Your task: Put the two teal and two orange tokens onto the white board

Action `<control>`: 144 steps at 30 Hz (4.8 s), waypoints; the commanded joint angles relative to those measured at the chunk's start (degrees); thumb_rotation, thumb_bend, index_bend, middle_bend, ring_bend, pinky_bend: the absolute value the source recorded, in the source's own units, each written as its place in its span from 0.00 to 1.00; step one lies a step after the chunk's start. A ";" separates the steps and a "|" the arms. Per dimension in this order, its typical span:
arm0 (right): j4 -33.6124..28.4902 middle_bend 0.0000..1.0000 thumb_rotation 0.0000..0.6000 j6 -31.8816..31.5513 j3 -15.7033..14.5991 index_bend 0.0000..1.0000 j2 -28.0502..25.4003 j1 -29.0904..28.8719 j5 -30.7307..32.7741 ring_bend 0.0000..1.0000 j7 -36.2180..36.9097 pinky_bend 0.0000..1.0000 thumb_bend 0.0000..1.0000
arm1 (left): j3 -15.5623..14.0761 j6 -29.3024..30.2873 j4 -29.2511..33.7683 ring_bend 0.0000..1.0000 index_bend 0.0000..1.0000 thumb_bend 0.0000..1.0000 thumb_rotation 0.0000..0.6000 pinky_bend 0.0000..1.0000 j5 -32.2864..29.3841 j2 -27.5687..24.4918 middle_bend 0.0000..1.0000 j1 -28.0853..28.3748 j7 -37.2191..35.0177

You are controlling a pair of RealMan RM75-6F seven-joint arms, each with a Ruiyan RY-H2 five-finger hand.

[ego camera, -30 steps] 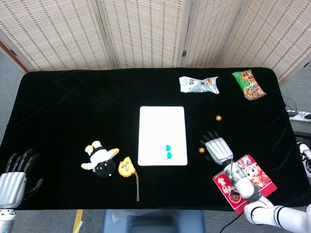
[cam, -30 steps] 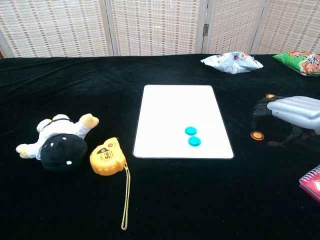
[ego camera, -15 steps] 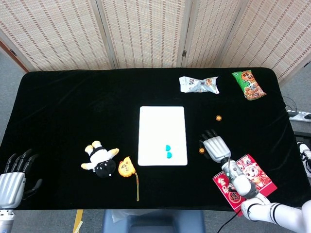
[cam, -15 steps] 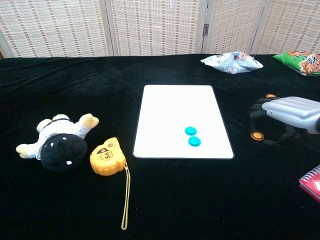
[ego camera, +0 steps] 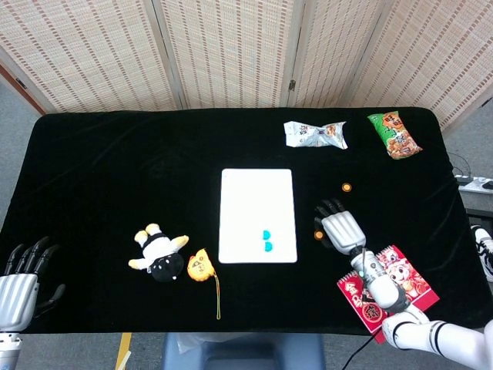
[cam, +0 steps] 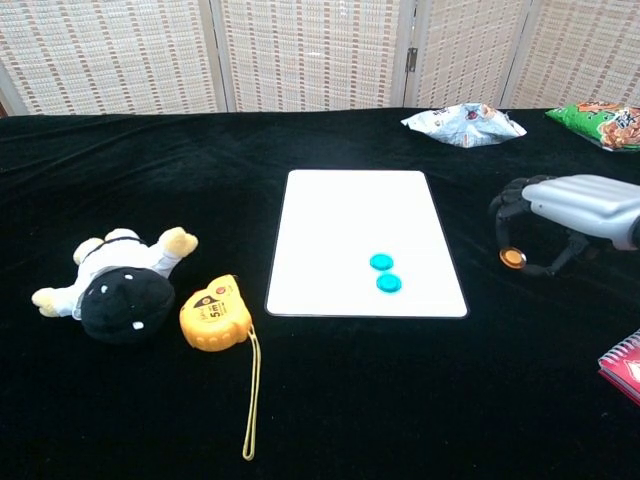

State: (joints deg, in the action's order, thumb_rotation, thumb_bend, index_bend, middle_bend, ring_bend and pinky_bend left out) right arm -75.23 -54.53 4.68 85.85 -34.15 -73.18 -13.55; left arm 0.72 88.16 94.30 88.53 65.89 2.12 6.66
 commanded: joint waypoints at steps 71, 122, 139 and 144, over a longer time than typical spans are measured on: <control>31.92 0.12 1.00 17.55 9.26 0.33 11.51 -14.87 32.13 0.00 -10.79 0.00 0.27 | -0.45 -0.85 -0.04 0.14 0.17 0.36 1.00 0.00 -0.80 0.72 0.10 -0.30 1.07; 33.14 0.14 1.00 19.14 11.54 0.47 11.78 -14.46 27.30 0.02 -9.17 0.00 0.27 | -0.26 -1.47 -0.01 0.13 0.17 0.36 1.00 0.00 -1.54 0.64 0.09 -0.08 1.47; 9.84 0.14 1.00 13.20 9.71 0.47 7.26 -16.97 20.30 0.02 -11.03 0.00 0.27 | -0.50 -0.89 -0.23 0.13 0.17 0.36 1.00 0.00 -1.55 0.48 0.09 -0.61 0.88; 10.97 0.14 1.00 13.12 9.52 0.47 9.77 -19.24 22.16 0.01 -13.69 0.00 0.27 | -0.63 -1.02 -0.49 0.13 0.17 0.36 1.00 0.00 -1.52 0.61 0.09 -0.65 0.75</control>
State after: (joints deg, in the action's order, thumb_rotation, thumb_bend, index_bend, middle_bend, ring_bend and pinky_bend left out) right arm -64.71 -41.35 14.29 95.09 -52.98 -51.54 -26.69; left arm 0.10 87.14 93.80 87.01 66.49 1.48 7.41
